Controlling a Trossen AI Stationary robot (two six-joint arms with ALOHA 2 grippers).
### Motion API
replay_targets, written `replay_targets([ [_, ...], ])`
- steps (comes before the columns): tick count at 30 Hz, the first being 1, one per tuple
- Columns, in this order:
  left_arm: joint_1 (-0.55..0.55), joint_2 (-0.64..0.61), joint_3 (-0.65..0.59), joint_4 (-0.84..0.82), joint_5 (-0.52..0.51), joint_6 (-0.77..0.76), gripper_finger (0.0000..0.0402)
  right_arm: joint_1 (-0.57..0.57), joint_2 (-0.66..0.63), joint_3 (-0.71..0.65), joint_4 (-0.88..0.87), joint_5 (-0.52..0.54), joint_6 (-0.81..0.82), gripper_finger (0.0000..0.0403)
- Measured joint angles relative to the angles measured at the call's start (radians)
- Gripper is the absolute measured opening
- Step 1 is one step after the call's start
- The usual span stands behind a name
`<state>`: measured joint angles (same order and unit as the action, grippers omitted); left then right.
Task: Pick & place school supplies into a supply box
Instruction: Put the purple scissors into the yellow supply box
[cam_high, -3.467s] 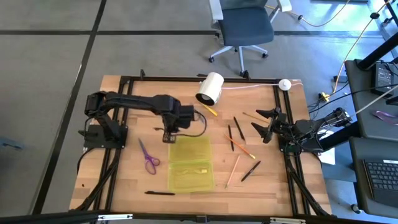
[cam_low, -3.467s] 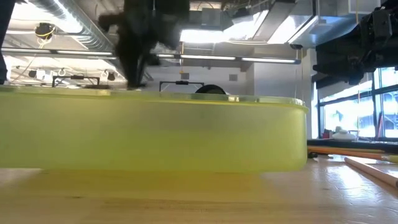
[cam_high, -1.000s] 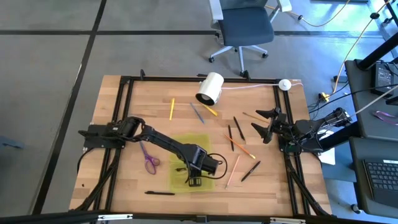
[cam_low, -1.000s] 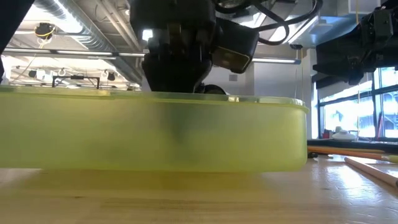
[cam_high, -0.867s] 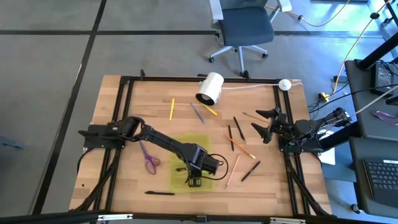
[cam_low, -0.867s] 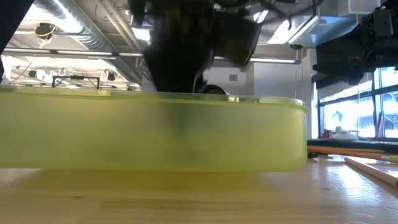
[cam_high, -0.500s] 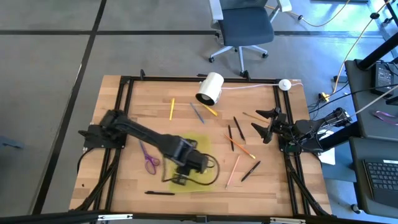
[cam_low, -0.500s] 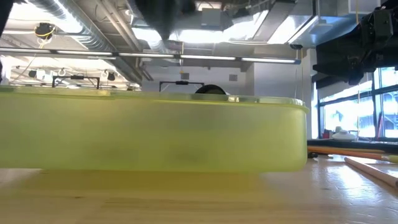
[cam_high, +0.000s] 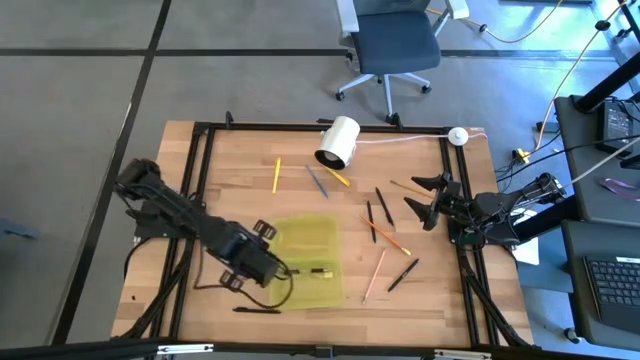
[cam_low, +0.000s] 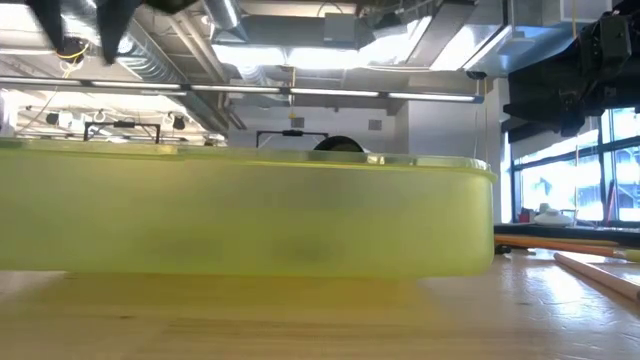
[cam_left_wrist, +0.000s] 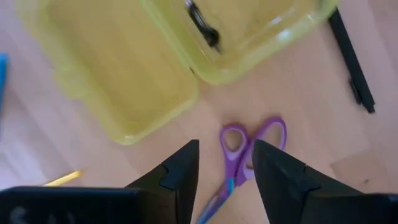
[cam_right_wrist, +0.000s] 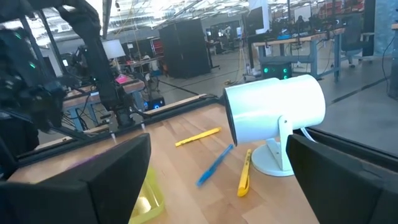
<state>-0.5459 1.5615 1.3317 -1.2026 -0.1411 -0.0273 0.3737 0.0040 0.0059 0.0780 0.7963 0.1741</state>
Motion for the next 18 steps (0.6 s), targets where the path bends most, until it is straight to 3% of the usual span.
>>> replay_targets([
  [5, -0.012, -0.135, -0.235, 0.102, 0.041, 0.021, 0.0139, 0.0, 0.0, 0.0, 0.0, 0.0, 0.008, 0.0376],
  [9, -0.01, -0.166, -0.374, 0.221, 0.094, 0.068, 0.0139, 0.0, 0.0, 0.0, 0.0, 0.0, 0.032, 0.0376],
  [18, -0.008, -0.164, -0.533, 0.476, 0.084, 0.127, 0.0138, 0.0, 0.0, 0.0, 0.0, -0.001, 0.034, 0.0376],
])
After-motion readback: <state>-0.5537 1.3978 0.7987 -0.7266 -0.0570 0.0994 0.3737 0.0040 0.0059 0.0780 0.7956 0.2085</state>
